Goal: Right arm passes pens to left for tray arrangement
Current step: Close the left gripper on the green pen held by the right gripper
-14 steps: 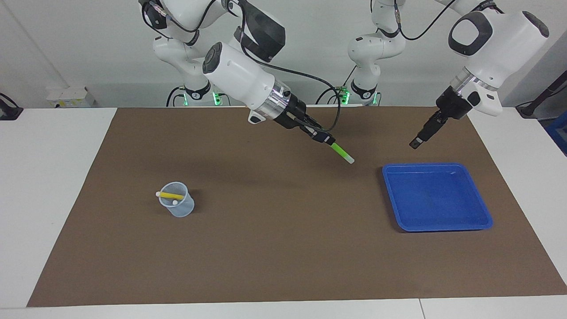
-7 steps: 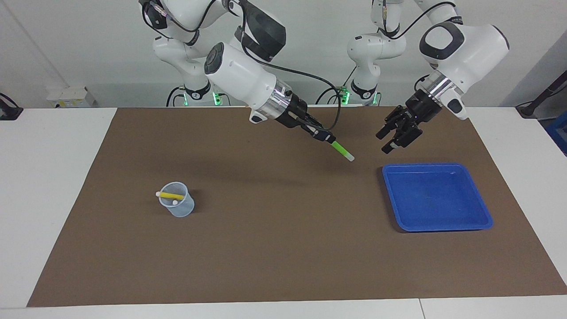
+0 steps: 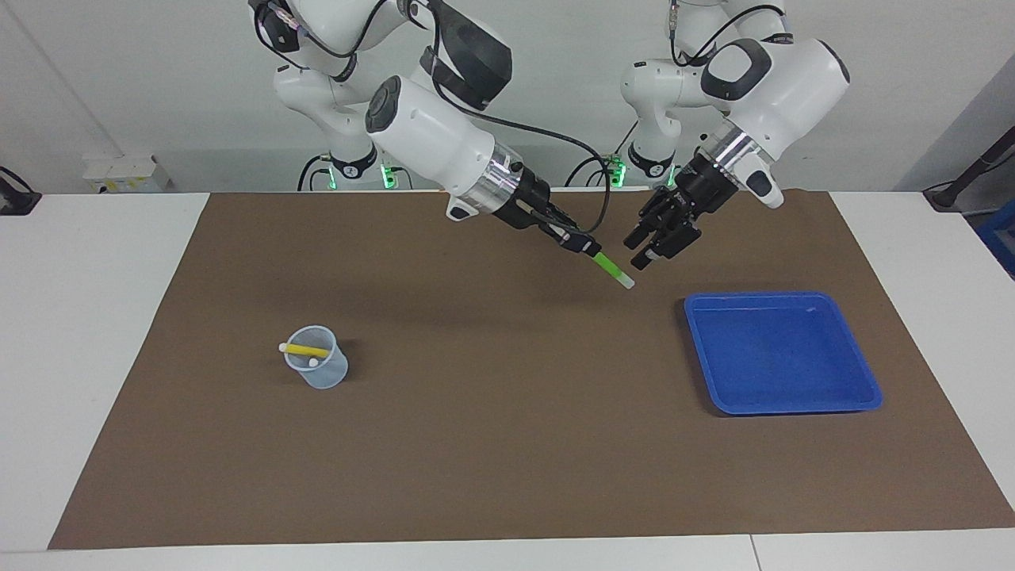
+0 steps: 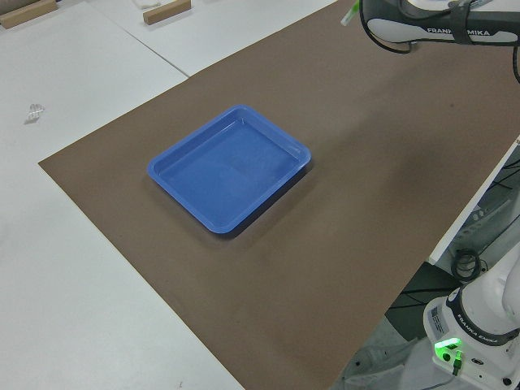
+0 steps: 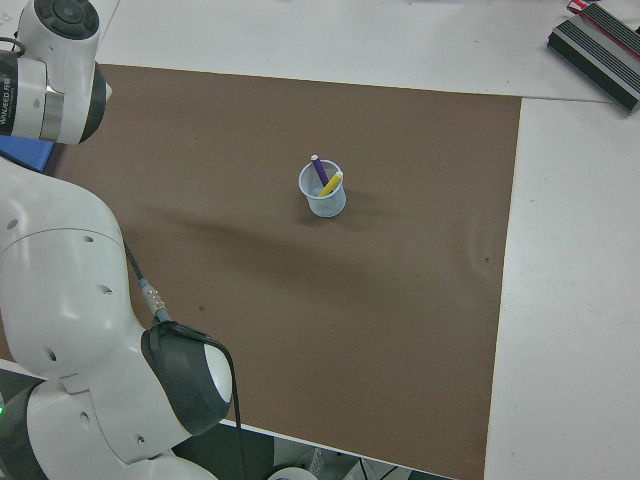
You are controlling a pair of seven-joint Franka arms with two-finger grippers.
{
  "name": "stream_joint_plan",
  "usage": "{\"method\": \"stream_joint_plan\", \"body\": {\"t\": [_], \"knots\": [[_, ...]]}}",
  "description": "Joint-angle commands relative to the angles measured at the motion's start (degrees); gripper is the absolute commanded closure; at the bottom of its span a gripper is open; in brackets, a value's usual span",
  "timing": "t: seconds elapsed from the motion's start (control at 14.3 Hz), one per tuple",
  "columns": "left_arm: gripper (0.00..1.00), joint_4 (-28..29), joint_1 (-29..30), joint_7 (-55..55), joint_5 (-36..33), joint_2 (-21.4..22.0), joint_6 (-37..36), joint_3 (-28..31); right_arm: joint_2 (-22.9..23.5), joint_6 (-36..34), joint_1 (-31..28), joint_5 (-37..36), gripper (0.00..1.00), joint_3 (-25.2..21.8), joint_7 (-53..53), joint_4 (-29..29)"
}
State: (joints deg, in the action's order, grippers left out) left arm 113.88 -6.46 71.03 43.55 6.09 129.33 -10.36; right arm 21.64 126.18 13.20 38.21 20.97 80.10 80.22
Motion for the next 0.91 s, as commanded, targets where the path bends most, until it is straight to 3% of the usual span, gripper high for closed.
{"method": "stream_joint_plan", "body": {"t": [0.0, 0.21, 0.28, 0.49, 0.56, 0.7, 0.84], "knots": [[0.51, 2.84, -2.33, 1.92, 1.19, 1.73, 4.26, 0.78, 0.33, -0.93, -0.28, 0.99, 1.00, 0.30, 0.59, -0.94], [0.49, 5.29, -5.04, 2.27, 1.27, 1.29, 13.90, 0.78, 0.33, -0.93, -0.28, 0.90, 1.00, 0.30, 0.50, -0.94], [0.38, 5.30, -5.05, 2.27, 1.28, 1.29, 14.02, 0.78, 0.33, -0.93, -0.28, 0.82, 1.00, 0.30, 0.50, -0.94], [0.36, 6.09, -5.05, 1.83, 1.28, 1.03, 16.03, 0.78, 0.33, -0.93, -0.19, 0.73, 1.00, 0.30, 0.41, -0.94], [0.40, 6.18, -5.14, 1.91, 1.28, 0.94, 16.13, 0.78, 0.33, -0.93, -0.28, 0.73, 1.00, 0.30, 0.41, -0.94], [0.74, 6.18, -5.22, 1.74, 1.19, 0.94, 16.39, 0.78, 0.33, -0.93, -0.28, 0.64, 1.00, 0.30, 0.41, -0.94], [0.78, 6.18, -6.01, 1.83, 1.27, 0.94, 17.18, 0.78, 0.33, -0.93, -0.28, 0.64, 1.00, 0.22, 0.32, -0.94]]}}
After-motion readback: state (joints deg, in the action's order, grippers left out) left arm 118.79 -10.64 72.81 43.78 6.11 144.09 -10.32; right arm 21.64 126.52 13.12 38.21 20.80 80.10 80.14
